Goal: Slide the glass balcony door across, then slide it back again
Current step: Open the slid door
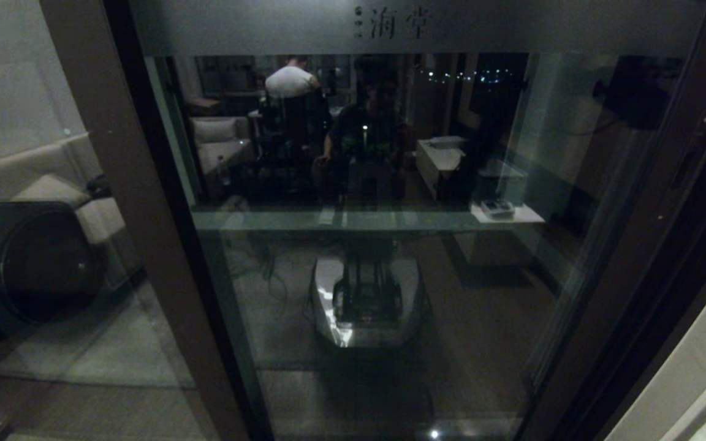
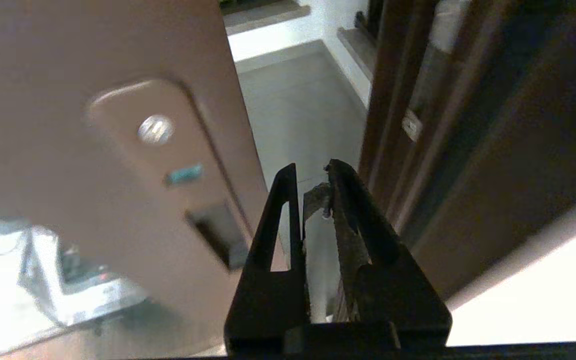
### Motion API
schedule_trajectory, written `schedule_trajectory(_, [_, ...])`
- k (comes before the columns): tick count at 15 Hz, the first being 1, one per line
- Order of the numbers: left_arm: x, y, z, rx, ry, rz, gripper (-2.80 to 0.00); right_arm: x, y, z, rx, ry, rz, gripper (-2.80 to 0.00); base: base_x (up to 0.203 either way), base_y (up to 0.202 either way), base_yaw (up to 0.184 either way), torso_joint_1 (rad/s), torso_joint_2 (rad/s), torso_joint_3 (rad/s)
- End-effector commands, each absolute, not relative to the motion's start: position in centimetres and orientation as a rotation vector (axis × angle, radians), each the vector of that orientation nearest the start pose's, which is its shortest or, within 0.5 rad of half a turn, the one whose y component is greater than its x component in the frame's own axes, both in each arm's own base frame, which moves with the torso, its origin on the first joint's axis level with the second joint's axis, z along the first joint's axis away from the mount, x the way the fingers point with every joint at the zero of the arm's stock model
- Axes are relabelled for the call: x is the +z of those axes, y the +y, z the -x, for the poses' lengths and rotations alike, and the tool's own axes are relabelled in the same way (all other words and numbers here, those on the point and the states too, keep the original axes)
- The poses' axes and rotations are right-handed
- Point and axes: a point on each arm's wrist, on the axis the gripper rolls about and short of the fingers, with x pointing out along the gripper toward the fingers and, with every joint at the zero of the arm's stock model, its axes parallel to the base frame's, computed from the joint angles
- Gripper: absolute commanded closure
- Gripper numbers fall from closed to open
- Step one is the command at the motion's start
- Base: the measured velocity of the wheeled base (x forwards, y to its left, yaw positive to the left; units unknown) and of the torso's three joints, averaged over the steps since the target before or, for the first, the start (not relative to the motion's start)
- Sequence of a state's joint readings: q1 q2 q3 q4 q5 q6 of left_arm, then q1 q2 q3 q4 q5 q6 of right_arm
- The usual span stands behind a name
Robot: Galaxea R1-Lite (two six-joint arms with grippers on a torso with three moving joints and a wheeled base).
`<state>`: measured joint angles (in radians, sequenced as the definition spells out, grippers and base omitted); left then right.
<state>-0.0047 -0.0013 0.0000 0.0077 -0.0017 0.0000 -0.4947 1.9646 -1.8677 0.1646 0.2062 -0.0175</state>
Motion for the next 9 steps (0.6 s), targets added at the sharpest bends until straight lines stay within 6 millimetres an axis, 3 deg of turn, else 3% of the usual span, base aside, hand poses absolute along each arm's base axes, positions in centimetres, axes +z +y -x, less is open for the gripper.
schedule_trajectory(1, [7.5,0.0,2.3,-0.006,0.006,0.000,0.00,29.4,-18.6,-37.1,-0.298,0.272,-0.077,0.00,0.000,0.000,0.000,0.000,0.00,0.000])
schedule_trajectory(9, [7.5,0.0,2.3,-0.006,0.006,0.000,0.00,29.0,-16.9,-38.4,-0.270,0.277,-0.086,0.00,0.000,0.000,0.000,0.000,0.00,0.000])
